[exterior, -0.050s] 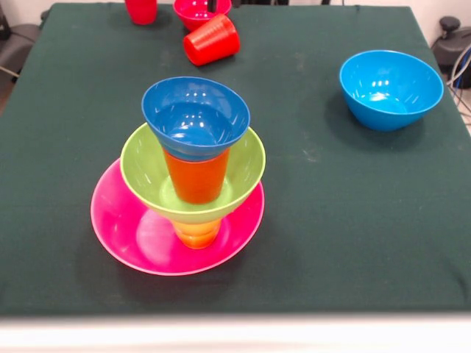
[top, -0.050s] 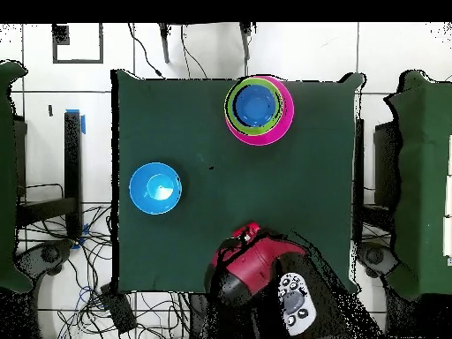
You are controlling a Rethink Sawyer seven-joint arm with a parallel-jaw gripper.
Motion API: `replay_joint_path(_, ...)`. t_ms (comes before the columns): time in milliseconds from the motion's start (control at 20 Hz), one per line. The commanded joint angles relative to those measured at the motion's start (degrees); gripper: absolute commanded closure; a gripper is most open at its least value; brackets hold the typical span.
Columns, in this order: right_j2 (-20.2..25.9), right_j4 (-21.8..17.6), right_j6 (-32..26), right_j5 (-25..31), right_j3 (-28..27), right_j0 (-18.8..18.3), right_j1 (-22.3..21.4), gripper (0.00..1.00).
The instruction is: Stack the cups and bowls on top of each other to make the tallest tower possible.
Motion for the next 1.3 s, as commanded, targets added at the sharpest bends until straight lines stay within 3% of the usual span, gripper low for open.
replay_joint_path(50, -6.66, -4.47, 9.66, -8.86, -6.58, 5.31, 3.32, 0.00)
replay_joint_path(650, -12.66, -0.43, 6.12, -16.92, -7.98, 10.33, 7.03, 0.00)
replay_joint_path(900, -20.16, 2.46, 5.13, -24.03, -10.83, 15.16, 11.68, 0.00)
replay_joint_path(1300, -24.19, 5.76, 3.24, -29.27, -12.29, 17.56, 14.71, 0.00)
